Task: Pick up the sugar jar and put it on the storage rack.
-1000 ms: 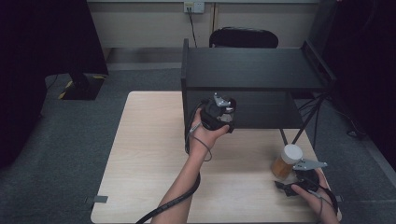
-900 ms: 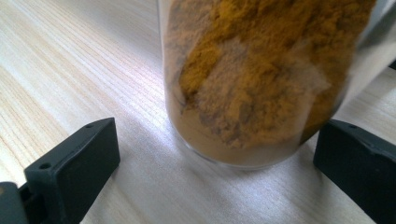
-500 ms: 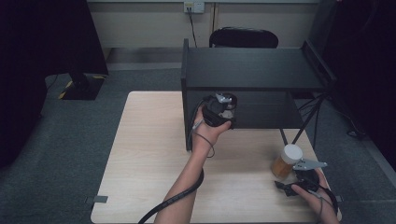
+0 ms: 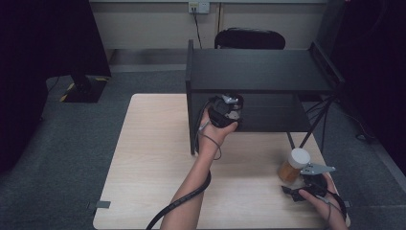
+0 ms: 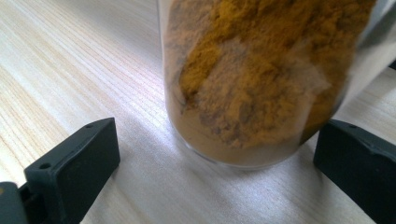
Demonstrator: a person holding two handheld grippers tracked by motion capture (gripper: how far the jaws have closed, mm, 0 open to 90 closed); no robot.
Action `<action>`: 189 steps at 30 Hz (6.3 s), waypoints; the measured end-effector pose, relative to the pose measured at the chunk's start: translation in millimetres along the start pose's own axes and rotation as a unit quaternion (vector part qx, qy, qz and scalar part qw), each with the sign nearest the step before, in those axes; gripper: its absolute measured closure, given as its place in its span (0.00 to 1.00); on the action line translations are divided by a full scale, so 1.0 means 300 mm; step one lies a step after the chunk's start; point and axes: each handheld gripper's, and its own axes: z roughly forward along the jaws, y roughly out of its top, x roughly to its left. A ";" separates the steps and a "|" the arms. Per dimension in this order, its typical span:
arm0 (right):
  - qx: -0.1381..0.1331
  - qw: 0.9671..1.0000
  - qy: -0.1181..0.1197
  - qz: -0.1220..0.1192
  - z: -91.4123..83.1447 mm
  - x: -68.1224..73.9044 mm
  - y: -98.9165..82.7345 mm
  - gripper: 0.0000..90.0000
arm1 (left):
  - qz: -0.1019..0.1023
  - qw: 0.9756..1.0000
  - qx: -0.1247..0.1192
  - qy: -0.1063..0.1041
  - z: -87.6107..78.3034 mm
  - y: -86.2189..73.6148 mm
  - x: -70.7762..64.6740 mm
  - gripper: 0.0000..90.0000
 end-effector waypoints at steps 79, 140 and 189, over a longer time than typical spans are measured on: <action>0.000 1.000 0.000 0.000 0.000 0.000 0.000 0.00 | -0.006 0.999 -0.020 -0.038 -0.095 -0.102 -0.017 0.04; 0.000 1.000 0.000 -0.001 0.000 0.001 0.000 0.00 | 0.023 0.994 -0.018 -0.103 -0.162 -0.344 0.013 0.04; 0.000 1.000 0.000 0.000 0.000 0.001 0.000 0.00 | 0.024 0.995 0.020 -0.098 -0.098 -0.545 -0.019 0.04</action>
